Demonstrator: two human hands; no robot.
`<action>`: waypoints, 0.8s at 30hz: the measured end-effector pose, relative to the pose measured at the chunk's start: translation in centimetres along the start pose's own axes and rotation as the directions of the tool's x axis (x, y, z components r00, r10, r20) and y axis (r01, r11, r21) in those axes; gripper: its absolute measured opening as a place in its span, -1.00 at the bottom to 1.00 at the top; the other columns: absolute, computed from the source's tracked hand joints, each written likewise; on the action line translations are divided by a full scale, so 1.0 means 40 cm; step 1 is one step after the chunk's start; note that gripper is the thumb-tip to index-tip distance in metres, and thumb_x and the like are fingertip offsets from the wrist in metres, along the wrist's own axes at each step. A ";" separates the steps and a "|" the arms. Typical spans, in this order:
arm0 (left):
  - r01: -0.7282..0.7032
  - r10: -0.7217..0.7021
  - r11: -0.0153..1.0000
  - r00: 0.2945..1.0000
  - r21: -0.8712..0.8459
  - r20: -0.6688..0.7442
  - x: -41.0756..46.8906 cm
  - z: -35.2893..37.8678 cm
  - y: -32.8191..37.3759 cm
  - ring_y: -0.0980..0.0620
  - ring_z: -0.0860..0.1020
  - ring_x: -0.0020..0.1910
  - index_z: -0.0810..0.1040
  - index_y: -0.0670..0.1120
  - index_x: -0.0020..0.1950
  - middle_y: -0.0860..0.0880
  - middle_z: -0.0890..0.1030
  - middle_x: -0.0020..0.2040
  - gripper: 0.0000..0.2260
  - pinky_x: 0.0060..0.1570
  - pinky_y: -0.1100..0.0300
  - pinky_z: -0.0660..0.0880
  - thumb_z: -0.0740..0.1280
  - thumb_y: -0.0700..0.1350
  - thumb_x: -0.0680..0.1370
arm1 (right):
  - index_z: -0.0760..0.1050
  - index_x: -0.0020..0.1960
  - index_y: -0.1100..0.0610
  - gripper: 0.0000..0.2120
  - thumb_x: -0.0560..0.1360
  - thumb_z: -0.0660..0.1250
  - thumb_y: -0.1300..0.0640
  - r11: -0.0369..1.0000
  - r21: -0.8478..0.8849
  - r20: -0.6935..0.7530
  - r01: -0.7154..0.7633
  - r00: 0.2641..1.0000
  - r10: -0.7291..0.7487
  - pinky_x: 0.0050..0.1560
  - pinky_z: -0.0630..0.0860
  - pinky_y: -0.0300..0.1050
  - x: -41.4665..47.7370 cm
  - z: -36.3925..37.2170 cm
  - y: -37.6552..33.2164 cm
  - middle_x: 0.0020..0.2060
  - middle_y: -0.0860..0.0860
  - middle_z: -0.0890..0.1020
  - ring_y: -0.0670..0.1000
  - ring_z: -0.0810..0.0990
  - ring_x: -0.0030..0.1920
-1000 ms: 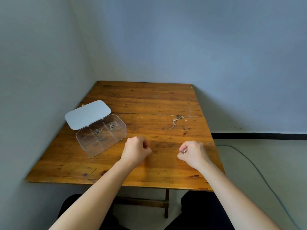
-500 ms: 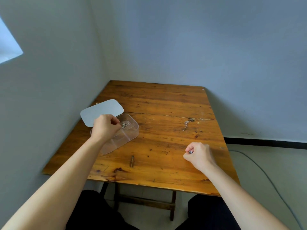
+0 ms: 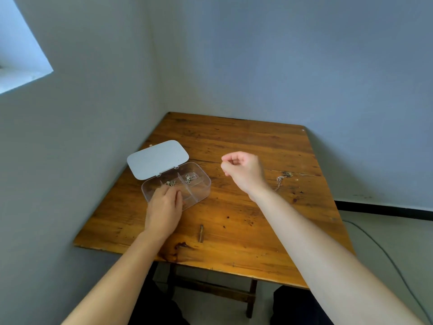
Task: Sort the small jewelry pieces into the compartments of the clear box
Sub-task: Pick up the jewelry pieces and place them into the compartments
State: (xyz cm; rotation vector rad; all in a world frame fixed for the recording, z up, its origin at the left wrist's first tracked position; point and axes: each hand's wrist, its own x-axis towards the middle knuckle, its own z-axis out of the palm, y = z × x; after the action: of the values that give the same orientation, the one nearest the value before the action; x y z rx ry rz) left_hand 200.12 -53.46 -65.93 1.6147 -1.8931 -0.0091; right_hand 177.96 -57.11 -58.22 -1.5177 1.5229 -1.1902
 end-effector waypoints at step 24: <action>0.035 -0.036 0.999 0.998 0.020 0.057 0.016 0.003 0.003 -0.09 0.56 -0.13 0.59 -0.20 -0.03 -0.13 0.62 -0.14 -0.83 -0.18 0.01 0.53 0.21 -0.21 0.62 | 0.67 0.16 0.04 -0.78 0.61 0.29 0.14 0.747 -0.584 0.379 0.319 0.920 -0.098 -0.10 0.61 -0.11 0.076 0.134 0.011 0.13 -0.01 0.68 0.01 0.65 -0.01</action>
State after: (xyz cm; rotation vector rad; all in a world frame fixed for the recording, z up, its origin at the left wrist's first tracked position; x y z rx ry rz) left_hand 199.94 -54.04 -65.70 1.6769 -1.9130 -0.0532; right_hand 182.43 -60.91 -60.11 -2.2601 1.6318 -0.4733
